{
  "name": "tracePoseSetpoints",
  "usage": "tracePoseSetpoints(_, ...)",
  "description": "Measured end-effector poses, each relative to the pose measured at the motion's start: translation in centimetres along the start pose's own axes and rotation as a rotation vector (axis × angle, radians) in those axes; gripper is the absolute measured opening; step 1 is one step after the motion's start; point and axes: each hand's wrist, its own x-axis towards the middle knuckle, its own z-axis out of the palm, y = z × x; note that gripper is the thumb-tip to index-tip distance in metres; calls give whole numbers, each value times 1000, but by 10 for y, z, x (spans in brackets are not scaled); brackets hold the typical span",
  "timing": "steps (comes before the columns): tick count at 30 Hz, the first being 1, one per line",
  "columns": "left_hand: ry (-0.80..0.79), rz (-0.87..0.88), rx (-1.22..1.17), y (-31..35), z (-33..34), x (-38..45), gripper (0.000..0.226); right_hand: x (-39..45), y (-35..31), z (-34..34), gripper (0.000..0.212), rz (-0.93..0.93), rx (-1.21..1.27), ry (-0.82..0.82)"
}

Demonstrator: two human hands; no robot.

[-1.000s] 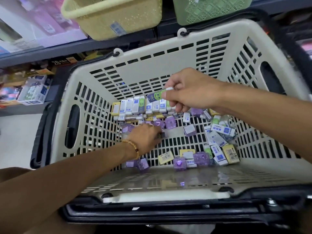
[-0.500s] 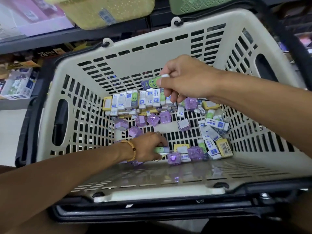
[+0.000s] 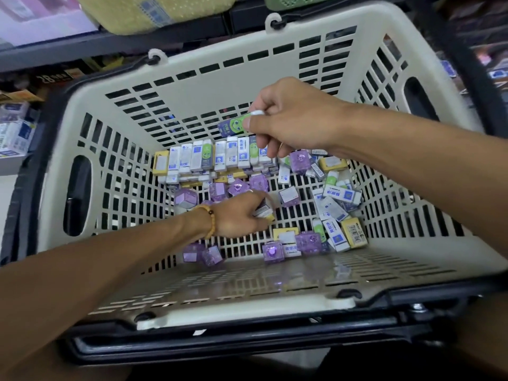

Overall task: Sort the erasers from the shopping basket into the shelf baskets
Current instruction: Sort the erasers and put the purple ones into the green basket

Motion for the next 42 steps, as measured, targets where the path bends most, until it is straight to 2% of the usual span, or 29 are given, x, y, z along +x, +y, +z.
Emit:
tracePoseSetpoints(2, -39, 22, 3, 16, 5, 9, 27, 0, 0, 0, 11, 0, -8, -6)
tracePoseSetpoints(5, -134, 58, 144, 28, 24, 18, 34, 0, 2, -1, 13, -2, -11, -9)
tracePoseSetpoints(9, -137, 63, 243, 24, 28, 19, 35, 3, 4, -4, 12, 3, -17, 3)
tracePoseSetpoints(14, -168, 21, 299, 25, 24, 19, 49, 10, 11, -8, 12, 33, -56, 14)
tracePoseSetpoints(17, -164, -21, 267, 25, 19, 18, 49, 14, 15, -10, 14, 56, -58, 30)
tracePoseSetpoints(20, -161, -43, 243, 24, 16, 18, 40, 16, 16, -12, 13, 67, -46, 40)
tracePoseSetpoints(25, -188, -104, 116, 22, 10, 16, 46, 19, 19, -12, 12, 77, -36, 36)
tracePoseSetpoints(28, -229, -108, 106, 19, 10, 12, 45, 20, 20, -12, 15, 86, -34, 35)
tracePoseSetpoints(34, -215, -113, 112, 17, 12, 5, 46, 22, 21, -10, 13, 99, -43, 29)
tracePoseSetpoints(42, -191, -119, -8, 25, 4, -1, 39, 23, 22, -7, 11, 91, -68, 20)
